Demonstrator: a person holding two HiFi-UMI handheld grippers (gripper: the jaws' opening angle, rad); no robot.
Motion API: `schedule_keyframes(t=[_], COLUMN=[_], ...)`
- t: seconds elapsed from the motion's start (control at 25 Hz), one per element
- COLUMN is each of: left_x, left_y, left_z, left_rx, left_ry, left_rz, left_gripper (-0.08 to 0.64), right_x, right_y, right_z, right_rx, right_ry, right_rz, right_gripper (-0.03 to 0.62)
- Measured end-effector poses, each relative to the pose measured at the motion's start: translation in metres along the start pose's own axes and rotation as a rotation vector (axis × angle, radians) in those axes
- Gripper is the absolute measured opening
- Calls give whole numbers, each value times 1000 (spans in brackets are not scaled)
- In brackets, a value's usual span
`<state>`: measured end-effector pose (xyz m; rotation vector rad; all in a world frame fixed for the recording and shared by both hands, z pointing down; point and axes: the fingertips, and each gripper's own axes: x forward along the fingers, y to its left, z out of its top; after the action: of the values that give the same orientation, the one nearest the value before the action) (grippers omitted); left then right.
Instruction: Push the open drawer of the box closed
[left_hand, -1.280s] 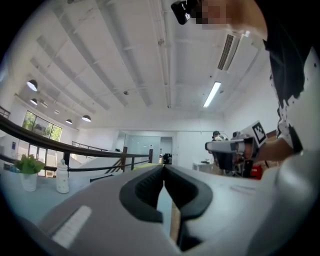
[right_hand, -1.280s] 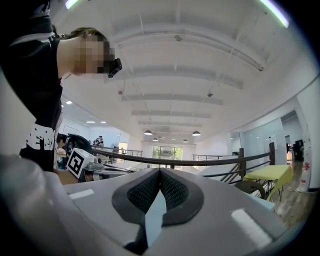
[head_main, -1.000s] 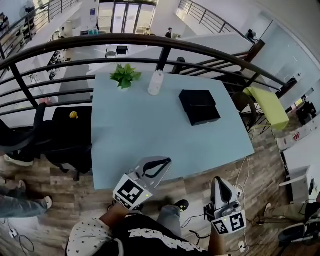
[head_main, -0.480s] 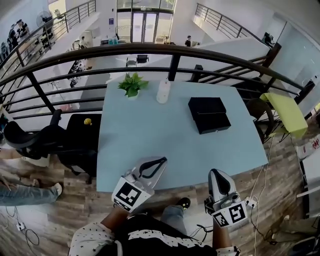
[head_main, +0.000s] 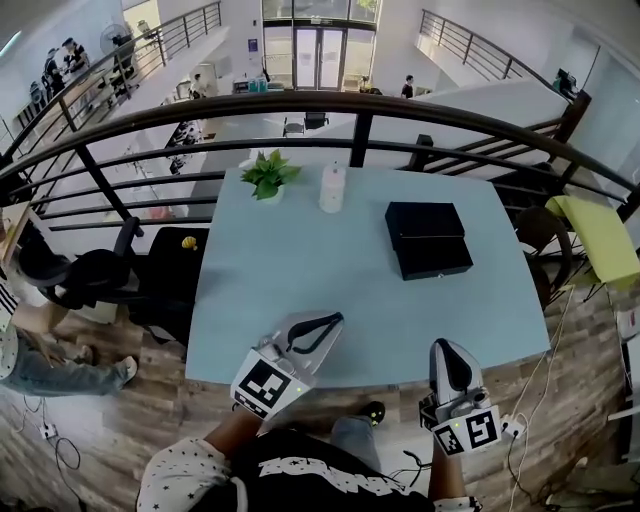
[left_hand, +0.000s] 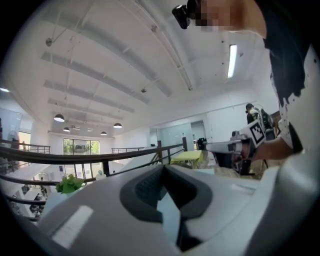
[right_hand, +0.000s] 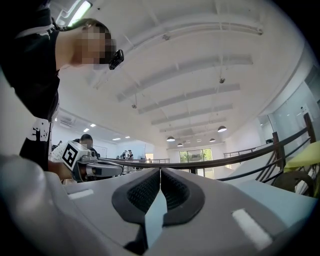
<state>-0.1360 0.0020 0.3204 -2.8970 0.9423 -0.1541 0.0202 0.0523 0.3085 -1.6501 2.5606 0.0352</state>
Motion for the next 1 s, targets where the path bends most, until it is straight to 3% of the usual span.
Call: schedule_keyframes(t=[0.36, 0.64, 1.0], left_x=[43, 64, 104], left_y=[-6, -5, -11], left_z=[5, 12, 13], left_rx=[10, 42, 60], left_ry=[21, 51, 99], left_rz=[41, 101, 146], left_gripper=[0, 0, 0], right_x=[9, 18, 15], right_y=[-48, -79, -130], right_z=[-8, -5, -17], right_rx=[19, -20, 4], right_ry=[-10, -19, 5], right_rz=[36, 92, 99], right_gripper=[-3, -3, -2])
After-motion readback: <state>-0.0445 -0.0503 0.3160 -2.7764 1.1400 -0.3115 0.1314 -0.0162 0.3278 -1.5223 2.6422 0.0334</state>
